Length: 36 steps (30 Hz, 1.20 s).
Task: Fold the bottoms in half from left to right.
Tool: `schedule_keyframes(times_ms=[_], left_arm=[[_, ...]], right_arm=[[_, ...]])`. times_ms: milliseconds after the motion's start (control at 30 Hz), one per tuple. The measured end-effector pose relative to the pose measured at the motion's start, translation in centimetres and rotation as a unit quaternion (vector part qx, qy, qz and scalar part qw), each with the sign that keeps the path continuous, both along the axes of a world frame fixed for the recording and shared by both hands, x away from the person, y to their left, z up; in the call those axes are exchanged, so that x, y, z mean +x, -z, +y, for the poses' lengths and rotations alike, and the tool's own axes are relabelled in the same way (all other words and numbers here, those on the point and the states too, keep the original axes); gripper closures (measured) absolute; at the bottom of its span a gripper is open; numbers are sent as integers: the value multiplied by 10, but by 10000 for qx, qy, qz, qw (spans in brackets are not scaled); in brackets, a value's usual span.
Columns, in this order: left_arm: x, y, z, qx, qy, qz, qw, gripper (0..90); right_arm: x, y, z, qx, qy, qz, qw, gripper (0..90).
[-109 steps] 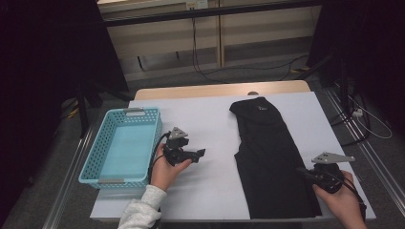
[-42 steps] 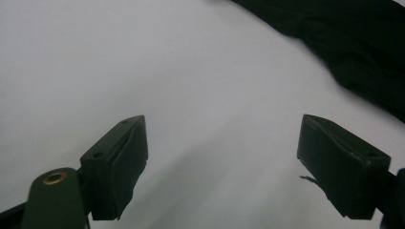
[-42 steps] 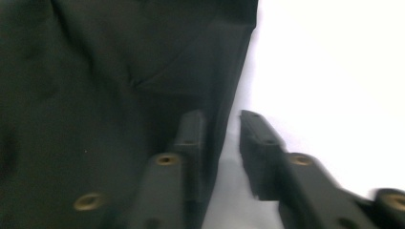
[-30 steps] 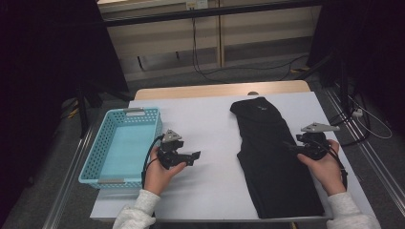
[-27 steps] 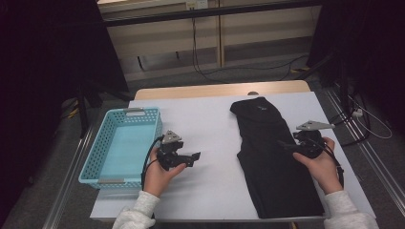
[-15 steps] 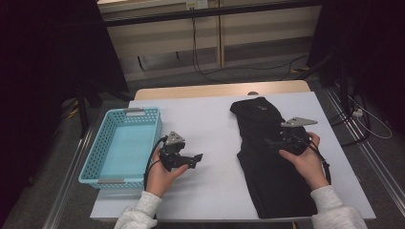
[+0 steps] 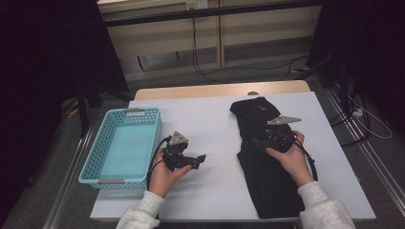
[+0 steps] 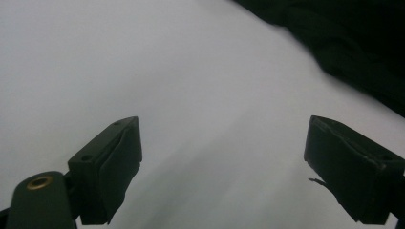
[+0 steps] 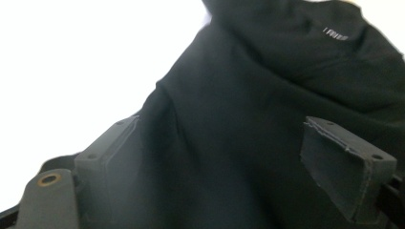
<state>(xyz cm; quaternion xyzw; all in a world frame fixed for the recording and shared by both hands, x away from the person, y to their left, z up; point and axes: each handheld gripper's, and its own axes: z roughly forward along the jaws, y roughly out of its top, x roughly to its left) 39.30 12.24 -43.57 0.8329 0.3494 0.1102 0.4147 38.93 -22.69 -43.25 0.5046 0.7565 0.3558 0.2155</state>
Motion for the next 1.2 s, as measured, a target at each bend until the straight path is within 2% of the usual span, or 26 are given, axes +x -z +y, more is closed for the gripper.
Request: schedule_keyframes(times_ms=[67, 333, 500, 700, 867, 967, 1200], left_arm=[[0, 0, 1, -32, -20, 32, 10000, 124], [1, 1, 1, -25, 2, 17, 10000, 125], [1, 1, 1, -37, -7, 34, 10000, 125], [1, 4, 2, -70, -32, 91, 9999, 126], [2, 5, 4, -81, -72, 117, 9999, 126], [2, 6, 4, -81, -80, 113, 9999, 127], [1, 4, 5, -50, -60, 97, 9999, 129]], right_arm=[[2, 2, 3, -51, 2, 34, 10000, 158], [6, 3, 14, 47, 0, -38, 10000, 170], [7, 3, 25, -50, -73, -61, 9999, 178], [12, 12, 42, -204, -189, 66, 9996, 185], [18, 21, 52, -311, -221, 159, 9991, 241], [17, 26, 55, -438, -264, 345, 9981, 262], [16, 27, 52, -364, -221, 248, 9988, 352]])
